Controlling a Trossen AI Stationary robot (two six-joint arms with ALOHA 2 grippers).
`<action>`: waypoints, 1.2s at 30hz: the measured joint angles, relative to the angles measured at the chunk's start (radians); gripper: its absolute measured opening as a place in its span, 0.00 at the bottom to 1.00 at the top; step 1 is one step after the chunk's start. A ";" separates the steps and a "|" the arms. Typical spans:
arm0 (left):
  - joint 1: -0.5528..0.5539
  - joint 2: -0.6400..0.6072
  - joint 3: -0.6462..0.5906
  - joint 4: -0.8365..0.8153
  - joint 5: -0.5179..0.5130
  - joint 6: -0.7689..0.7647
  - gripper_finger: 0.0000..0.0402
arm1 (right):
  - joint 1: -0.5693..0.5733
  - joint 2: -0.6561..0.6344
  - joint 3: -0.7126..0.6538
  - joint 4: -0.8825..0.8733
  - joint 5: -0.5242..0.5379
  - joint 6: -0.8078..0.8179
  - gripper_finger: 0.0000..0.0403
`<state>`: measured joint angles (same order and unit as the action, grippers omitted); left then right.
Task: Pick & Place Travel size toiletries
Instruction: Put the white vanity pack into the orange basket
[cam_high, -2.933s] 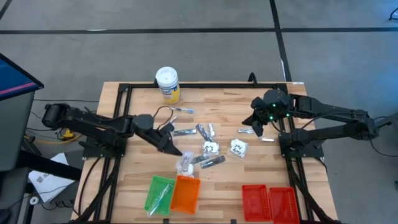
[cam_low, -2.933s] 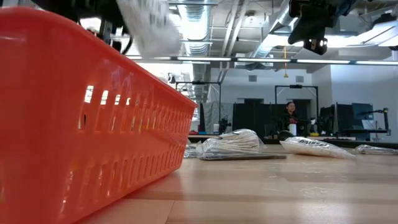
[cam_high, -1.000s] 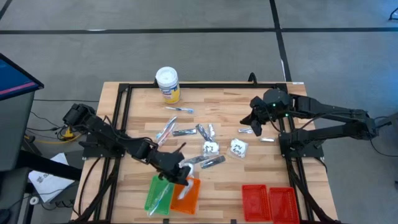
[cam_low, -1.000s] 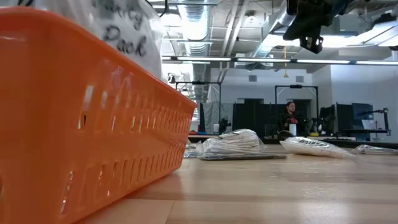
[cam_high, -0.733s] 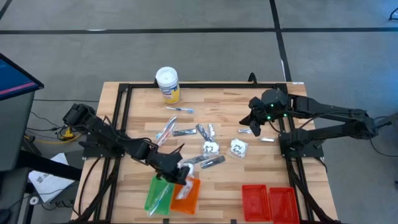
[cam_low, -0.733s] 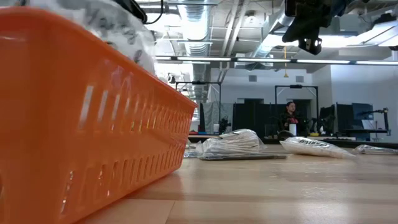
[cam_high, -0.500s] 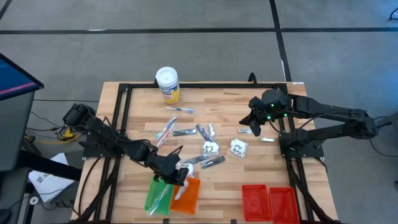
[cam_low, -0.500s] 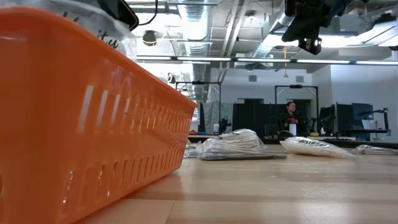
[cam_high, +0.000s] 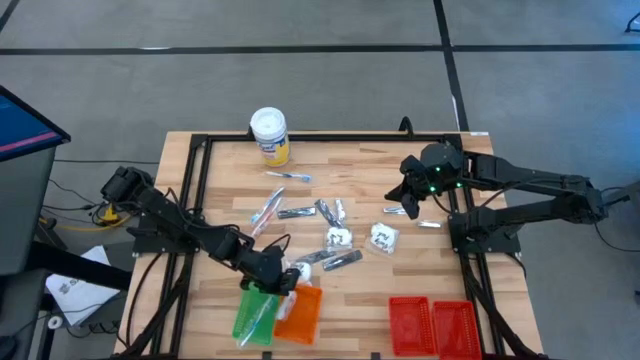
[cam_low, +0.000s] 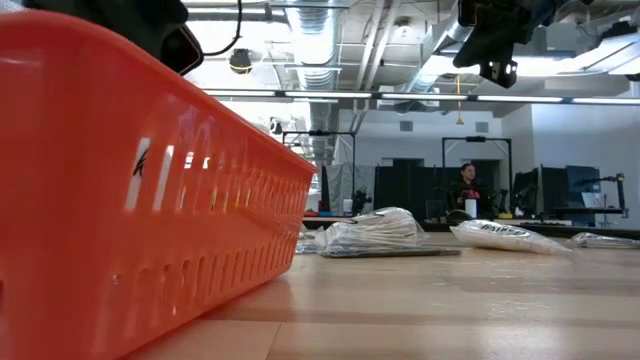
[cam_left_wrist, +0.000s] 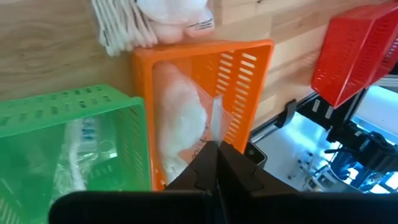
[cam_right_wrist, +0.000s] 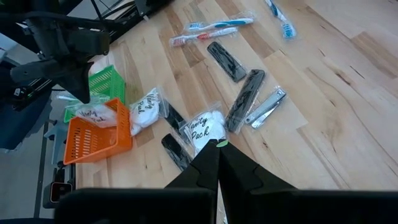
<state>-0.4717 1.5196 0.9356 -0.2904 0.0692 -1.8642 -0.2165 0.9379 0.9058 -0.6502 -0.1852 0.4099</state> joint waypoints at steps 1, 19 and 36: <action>0.001 0.000 0.000 -0.008 -0.001 -0.001 0.00 | 0.000 0.000 0.000 0.000 0.000 0.000 0.00; 0.002 0.000 0.000 -0.035 -0.108 -0.008 0.00 | 0.000 0.000 0.000 0.000 0.000 0.000 0.00; 0.002 0.000 0.000 -0.036 -0.017 0.004 0.16 | 0.000 0.000 0.000 0.000 0.001 -0.002 0.00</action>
<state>-0.4702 1.5196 0.9352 -0.3260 0.0521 -1.8603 -0.2166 0.9379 0.9058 -0.6502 -0.1841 0.4084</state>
